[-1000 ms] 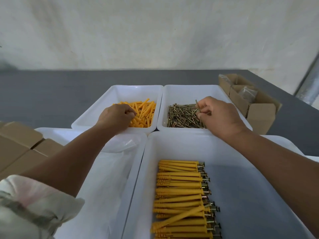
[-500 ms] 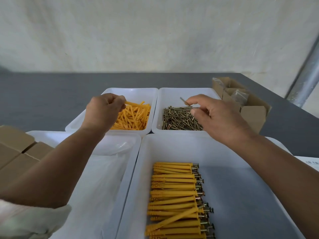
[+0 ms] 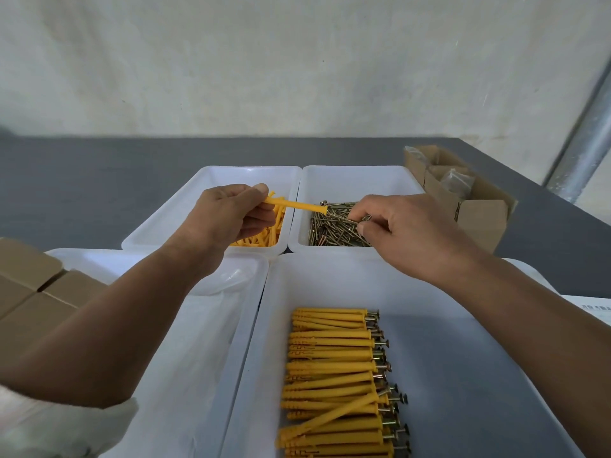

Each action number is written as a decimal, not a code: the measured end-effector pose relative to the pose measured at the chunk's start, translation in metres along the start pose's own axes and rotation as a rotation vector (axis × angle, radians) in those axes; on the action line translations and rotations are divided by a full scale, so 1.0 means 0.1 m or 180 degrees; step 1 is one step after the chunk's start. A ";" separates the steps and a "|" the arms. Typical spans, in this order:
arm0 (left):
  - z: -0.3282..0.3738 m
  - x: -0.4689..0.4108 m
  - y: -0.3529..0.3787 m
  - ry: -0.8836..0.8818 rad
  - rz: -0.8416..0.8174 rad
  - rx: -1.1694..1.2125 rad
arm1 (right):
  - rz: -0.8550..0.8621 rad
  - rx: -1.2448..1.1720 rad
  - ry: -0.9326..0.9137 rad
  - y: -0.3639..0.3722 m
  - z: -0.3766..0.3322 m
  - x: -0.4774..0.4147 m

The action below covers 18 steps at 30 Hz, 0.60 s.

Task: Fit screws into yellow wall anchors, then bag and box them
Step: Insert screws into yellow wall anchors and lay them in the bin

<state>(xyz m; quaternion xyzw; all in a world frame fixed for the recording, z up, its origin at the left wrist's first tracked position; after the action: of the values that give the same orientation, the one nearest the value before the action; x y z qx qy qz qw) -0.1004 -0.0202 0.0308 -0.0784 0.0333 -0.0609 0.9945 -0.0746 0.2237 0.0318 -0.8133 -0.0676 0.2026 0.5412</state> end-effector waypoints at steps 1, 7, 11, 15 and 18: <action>0.00 0.00 0.00 -0.0004 0.0003 -0.0006 | -0.0012 0.0003 0.0007 -0.01 0.00 0.00; 0.00 0.00 0.00 -0.0024 0.0044 -0.0027 | -0.0024 0.0028 -0.0012 -0.03 -0.04 0.01; -0.01 0.01 0.02 -0.0028 0.0013 -0.0079 | -0.0045 0.0031 0.0009 -0.04 -0.04 0.01; -0.01 0.02 0.05 0.0004 -0.0063 -0.0132 | -0.0133 0.0112 -0.0019 -0.02 -0.07 0.01; 0.00 0.03 0.08 0.0034 -0.0112 -0.0128 | -0.0146 0.0074 -0.0002 -0.02 -0.09 0.01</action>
<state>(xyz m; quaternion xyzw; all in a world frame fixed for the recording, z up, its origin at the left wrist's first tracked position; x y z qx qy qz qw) -0.0963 -0.0131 0.0296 -0.0987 0.0385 -0.0782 0.9913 -0.0697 0.2175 0.0361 -0.8052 -0.0840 0.1912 0.5550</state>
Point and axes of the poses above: each hand's wrist, its own x-axis away from the middle knuckle, its own y-axis out of the palm, z = x × y, the point moved 2 cm from there along -x, towards the middle knuckle, and after that the axes turned 11 degrees about -z, right-handed, at the moved point
